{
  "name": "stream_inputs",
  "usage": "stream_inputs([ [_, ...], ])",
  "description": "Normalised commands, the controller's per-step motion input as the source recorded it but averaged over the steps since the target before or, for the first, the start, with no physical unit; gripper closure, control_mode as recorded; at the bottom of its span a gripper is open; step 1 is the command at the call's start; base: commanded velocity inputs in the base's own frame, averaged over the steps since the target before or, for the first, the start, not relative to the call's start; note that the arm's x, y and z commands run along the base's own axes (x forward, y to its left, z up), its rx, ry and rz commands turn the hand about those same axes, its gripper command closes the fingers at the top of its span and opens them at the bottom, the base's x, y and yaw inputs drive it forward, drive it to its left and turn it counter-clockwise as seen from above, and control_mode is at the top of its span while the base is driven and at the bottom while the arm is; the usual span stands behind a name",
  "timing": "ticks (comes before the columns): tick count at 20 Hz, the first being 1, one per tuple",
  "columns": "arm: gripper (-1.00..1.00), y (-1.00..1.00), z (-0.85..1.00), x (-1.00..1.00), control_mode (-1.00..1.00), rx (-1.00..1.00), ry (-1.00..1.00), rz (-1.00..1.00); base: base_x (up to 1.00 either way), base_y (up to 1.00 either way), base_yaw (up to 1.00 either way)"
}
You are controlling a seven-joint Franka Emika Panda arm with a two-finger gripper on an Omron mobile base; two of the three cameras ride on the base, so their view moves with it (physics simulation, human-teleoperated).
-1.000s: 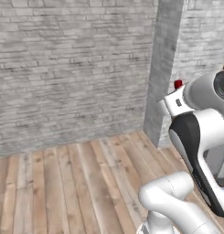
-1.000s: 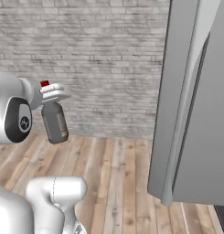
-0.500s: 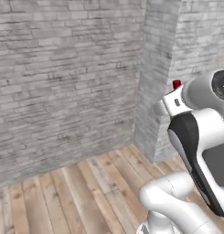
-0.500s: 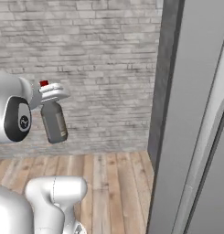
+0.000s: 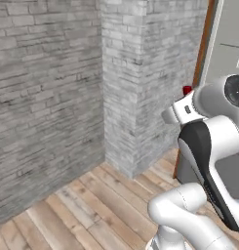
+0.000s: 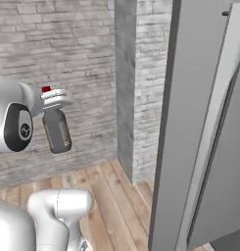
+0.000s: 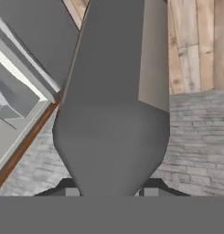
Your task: Place the beer and liquor on the top shelf of the fridge to keep them out of children's reach, and place the sweet potato on lower shelves for easy access.
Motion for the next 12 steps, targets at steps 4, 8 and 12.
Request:
stream_inputs([
  [4, 1.00, 0.00, 0.00, 0.00, 1.00, 0.00, 0.00, 0.00, 0.25, 0.00, -0.63],
  [8, 1.00, 0.00, 0.00, 0.00, 1.00, 0.00, 0.00, 0.00, 0.02, 0.05, -0.57],
  [12, 1.00, 0.00, 0.00, 0.00, 1.00, 0.00, 0.00, 0.00, -0.01, 0.36, -0.43],
])
